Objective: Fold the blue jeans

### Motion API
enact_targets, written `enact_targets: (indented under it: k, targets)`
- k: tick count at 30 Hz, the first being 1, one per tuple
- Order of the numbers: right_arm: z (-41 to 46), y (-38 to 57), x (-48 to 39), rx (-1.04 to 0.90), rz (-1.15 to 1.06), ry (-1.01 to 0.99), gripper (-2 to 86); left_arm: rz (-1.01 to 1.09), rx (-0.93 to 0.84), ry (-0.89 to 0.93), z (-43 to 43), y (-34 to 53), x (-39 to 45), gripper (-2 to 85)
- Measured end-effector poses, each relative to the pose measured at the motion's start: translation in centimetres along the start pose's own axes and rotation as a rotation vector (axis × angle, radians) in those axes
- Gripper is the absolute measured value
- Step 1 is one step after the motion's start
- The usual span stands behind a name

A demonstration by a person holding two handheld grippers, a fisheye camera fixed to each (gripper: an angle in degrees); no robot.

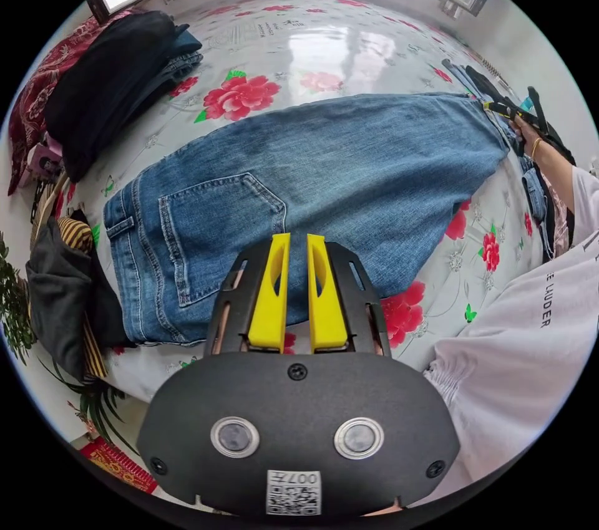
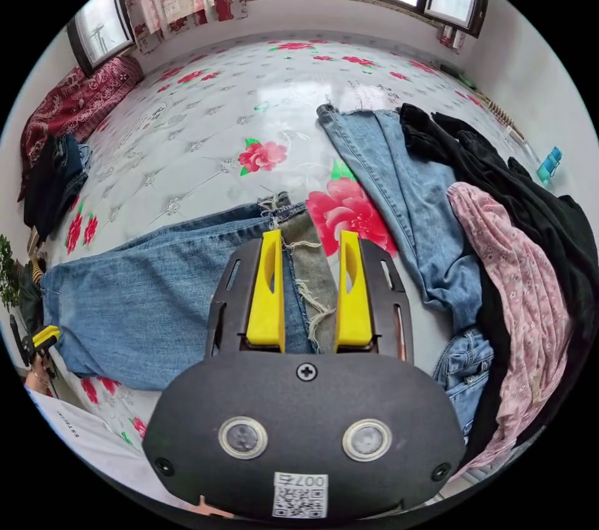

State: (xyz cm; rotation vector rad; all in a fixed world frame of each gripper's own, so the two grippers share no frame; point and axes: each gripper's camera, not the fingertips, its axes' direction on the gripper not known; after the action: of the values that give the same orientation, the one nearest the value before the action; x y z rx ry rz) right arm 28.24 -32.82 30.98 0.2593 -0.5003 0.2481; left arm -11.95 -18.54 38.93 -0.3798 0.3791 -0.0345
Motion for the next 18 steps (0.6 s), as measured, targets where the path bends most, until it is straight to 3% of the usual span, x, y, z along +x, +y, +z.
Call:
enact_targets:
  k: [6, 9, 13, 18]
  targets:
    - [-2.0, -1.7, -2.4, 0.049, -0.101, -0.007, 1.0, -0.112, -0.097, -0.074, 1.8, 1.0, -1.4, 6.1]
    - [-1.8, -2.1, -3.0, 0.073, -0.086, 0.049, 0.7, -0.164, -0.032, -0.039, 2.5, 1.8, -1.9, 6.1]
    - [1.8, -2.7, -3.2, -0.025, -0.061, 0.06, 2.0, -0.241, -0.043, -0.065, 1.6, 1.4, -2.3, 4.9]
    - [-5.4, 0.0, 0.5, 0.157, 0.15, -0.048, 5.5, -0.061, 0.128, -0.005, -2.7, 0.6, 0.9, 4.8]
